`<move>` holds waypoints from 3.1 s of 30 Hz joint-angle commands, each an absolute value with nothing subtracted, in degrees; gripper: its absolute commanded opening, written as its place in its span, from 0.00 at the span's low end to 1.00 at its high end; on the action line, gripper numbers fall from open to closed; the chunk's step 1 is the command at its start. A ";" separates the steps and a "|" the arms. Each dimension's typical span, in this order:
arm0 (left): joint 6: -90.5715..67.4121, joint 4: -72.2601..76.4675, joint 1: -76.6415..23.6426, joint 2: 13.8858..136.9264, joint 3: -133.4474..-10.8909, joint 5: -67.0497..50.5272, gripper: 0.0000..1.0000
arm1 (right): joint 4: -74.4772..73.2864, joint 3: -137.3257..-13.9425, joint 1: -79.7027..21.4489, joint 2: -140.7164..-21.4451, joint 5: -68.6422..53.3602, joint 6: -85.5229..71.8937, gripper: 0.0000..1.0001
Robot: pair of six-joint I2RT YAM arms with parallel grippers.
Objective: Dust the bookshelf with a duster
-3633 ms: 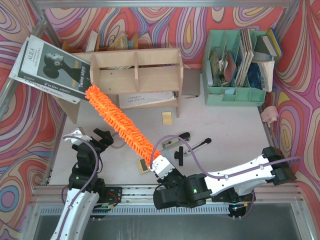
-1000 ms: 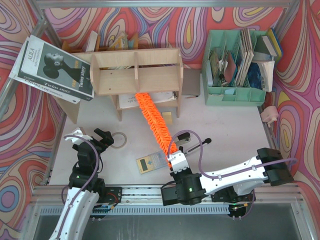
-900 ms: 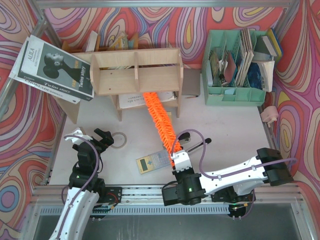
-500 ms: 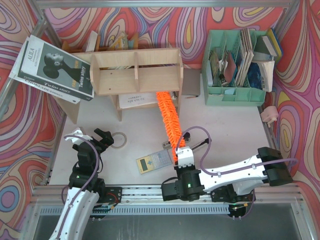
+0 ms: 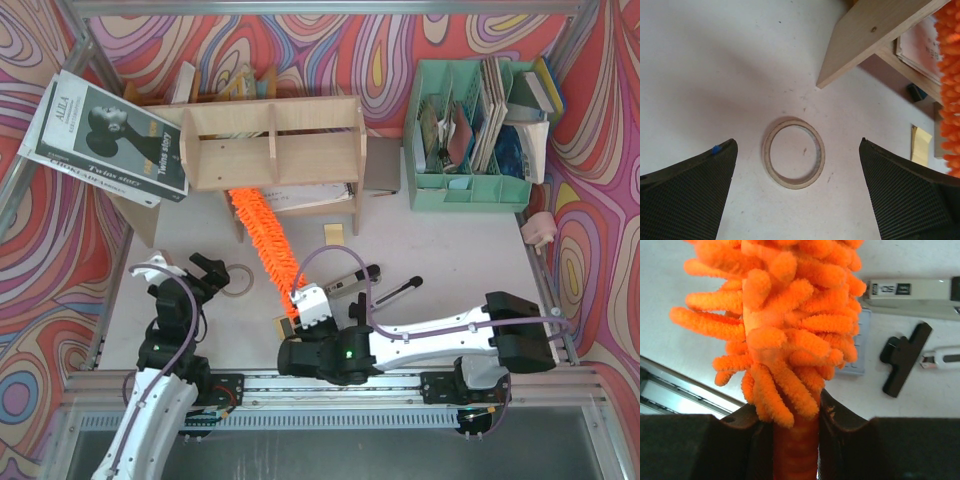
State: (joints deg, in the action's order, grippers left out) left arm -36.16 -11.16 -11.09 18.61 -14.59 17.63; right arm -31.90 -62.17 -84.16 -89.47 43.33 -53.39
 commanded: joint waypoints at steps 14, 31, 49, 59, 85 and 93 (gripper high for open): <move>-36.38 0.80 -11.09 26.10 -14.63 5.45 0.98 | -35.68 -64.50 -80.74 -87.95 52.23 -63.87 0.00; -37.49 -30.12 -17.40 35.04 -44.54 9.64 0.98 | -36.82 -61.88 -77.86 -86.08 51.97 -67.27 0.00; -24.70 -32.67 -13.19 34.82 -51.02 4.98 0.98 | -43.79 -60.73 -77.00 -84.51 54.40 -75.76 0.00; -24.72 -33.60 -12.83 34.44 -51.09 5.57 0.98 | -27.04 -60.15 -76.73 -86.07 48.80 -57.15 0.00; -25.66 -34.29 -12.66 32.72 -50.78 9.38 0.99 | -33.79 -58.33 -76.69 -83.88 51.61 -67.46 0.00; -25.84 -34.54 -12.66 32.89 -50.74 9.44 0.99 | -36.16 -60.27 -76.71 -84.87 51.86 -68.06 0.00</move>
